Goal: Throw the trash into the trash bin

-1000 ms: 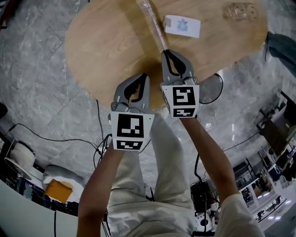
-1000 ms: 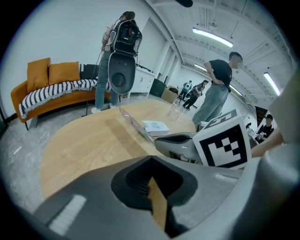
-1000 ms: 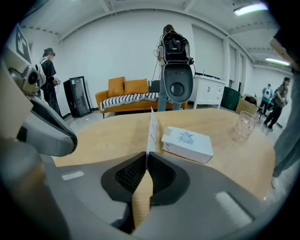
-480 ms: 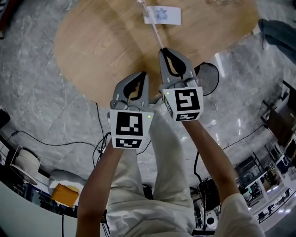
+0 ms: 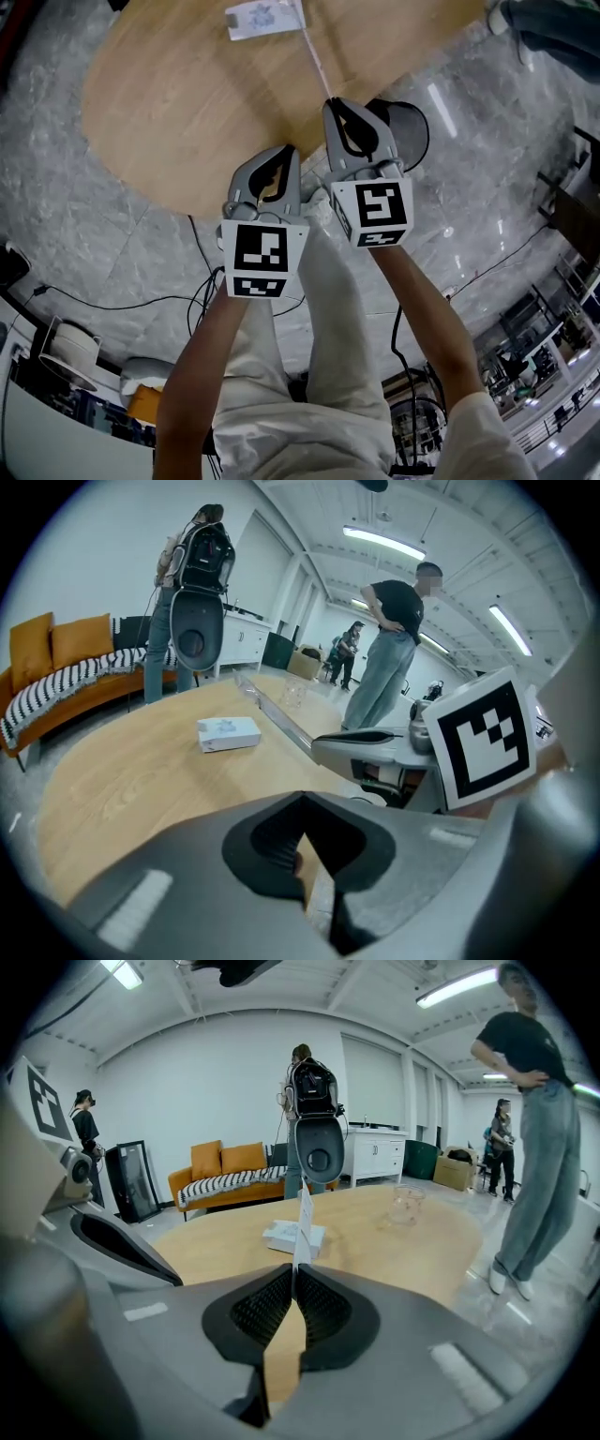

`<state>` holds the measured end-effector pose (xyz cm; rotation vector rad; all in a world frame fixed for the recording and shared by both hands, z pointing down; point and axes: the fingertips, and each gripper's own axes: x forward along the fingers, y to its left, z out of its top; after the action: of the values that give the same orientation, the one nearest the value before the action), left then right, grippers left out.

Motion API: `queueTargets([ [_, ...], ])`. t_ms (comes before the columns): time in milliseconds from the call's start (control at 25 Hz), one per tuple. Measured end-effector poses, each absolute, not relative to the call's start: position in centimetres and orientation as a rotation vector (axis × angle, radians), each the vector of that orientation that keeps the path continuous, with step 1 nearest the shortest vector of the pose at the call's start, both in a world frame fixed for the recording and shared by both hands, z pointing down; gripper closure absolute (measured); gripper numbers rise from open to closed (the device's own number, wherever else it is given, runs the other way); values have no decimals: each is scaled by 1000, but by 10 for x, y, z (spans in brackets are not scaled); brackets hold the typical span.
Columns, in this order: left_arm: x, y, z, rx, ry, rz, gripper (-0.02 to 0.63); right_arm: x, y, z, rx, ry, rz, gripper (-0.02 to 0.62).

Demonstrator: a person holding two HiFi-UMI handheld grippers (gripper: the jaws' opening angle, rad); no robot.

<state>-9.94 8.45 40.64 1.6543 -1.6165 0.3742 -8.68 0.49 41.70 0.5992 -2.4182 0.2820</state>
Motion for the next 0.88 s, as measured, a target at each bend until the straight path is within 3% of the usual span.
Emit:
queueTargets([
  [880,61,38,429,1888,-1349,531,606,122,-30,454,1018,-2233,470,551],
])
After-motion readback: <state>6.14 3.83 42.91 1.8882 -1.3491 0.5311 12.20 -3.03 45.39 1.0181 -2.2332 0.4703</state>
